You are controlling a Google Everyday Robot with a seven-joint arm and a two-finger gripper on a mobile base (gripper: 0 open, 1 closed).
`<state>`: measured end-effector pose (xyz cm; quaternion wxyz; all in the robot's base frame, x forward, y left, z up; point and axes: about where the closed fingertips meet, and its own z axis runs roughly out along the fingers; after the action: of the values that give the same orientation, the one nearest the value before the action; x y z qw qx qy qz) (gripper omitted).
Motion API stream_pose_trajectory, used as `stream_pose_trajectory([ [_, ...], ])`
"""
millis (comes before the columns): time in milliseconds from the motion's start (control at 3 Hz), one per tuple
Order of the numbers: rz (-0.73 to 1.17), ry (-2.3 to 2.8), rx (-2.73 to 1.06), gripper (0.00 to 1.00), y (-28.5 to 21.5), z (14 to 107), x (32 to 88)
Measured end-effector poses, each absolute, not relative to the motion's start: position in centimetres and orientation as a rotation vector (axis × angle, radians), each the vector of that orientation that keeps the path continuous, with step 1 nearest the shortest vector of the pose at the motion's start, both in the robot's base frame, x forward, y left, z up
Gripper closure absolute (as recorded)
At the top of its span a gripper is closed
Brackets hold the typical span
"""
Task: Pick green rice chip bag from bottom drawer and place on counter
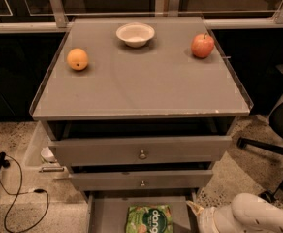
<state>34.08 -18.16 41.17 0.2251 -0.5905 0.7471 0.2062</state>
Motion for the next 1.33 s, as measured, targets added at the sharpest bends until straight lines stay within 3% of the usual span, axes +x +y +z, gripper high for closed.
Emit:
stream_pose_trajectory([
  [667,0.47,1.88,-1.53,0.0,-16.9,34.9,40.6],
  [1333,0.467,1.838,-1.482,0.0,-16.6,30.6,42.6],
])
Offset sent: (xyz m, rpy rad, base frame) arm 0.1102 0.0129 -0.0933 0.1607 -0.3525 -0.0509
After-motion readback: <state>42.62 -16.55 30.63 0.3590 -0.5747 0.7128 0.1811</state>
